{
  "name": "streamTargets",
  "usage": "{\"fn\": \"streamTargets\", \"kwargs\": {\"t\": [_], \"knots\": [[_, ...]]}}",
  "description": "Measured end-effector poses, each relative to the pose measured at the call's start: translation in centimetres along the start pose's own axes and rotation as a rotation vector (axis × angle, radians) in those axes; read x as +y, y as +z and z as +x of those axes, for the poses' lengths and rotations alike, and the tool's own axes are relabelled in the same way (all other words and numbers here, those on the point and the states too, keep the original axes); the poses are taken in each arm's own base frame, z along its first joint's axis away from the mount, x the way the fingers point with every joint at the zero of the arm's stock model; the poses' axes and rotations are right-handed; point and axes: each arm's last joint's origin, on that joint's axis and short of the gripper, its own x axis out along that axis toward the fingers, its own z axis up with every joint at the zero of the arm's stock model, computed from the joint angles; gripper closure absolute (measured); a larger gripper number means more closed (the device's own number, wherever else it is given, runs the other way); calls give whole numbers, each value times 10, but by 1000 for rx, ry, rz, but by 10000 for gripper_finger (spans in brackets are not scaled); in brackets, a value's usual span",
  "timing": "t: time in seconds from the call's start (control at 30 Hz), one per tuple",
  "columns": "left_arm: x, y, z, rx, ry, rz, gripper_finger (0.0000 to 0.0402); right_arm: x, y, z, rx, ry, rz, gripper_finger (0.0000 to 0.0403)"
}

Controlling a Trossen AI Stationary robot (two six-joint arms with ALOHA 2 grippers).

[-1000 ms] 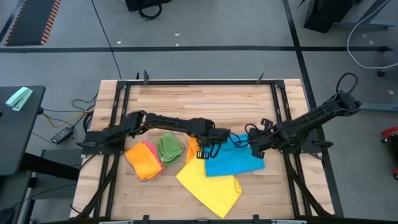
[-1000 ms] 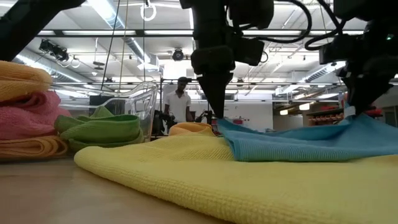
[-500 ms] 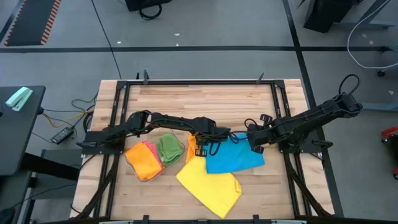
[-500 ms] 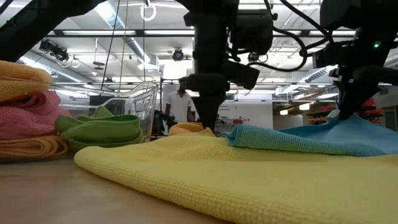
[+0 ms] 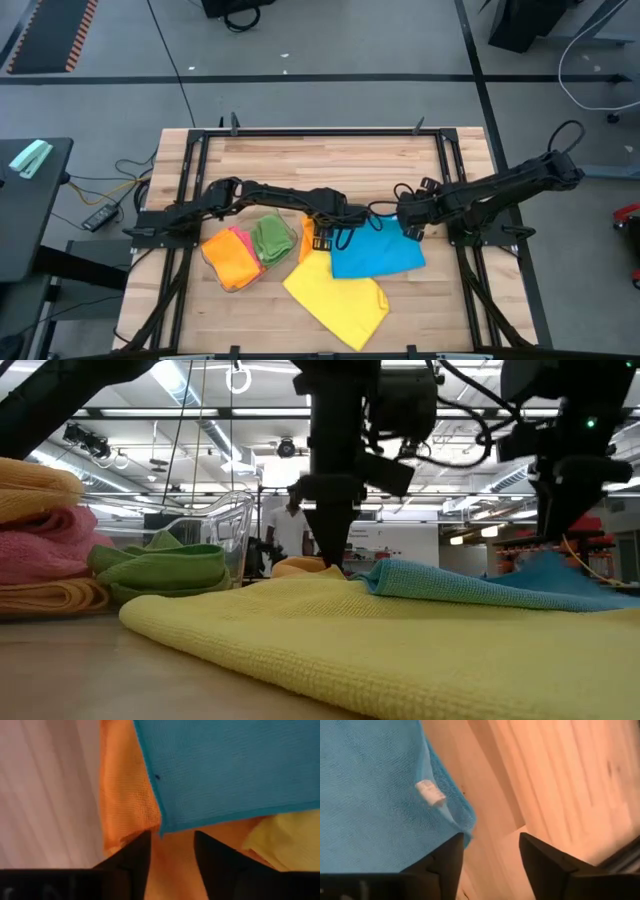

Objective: Fold microfiber towels
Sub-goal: Fold the blue microfiber cloth

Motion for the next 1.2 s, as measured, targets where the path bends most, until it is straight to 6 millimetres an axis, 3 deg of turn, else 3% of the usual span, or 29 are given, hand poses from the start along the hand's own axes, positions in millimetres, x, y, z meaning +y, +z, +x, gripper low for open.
{"fn": "streamTargets", "kwargs": {"t": [0.23, 0.4, 0.57, 0.7, 0.87, 1.2], "knots": [[-13, -3, -31, -64, 39, 55, 214, -5, 15, -31, -59, 22, -17, 180], [-37, -4, -46, -106, -43, 105, 229, 17, 17, -37, -207, 195, -58, 180], [-64, -3, -51, -130, -67, 162, 246, 49, 4, -19, -303, 345, -57, 180], [-79, -4, -54, -133, -71, 195, 259, 67, -12, 2, -256, 440, 13, 185], [-86, -5, -56, -139, -72, 209, 274, 80, -17, 24, -159, 389, 106, 197], [-84, -7, -55, -110, -74, 162, 292, 94, -5, 56, -80, 245, 203, 210]]}}
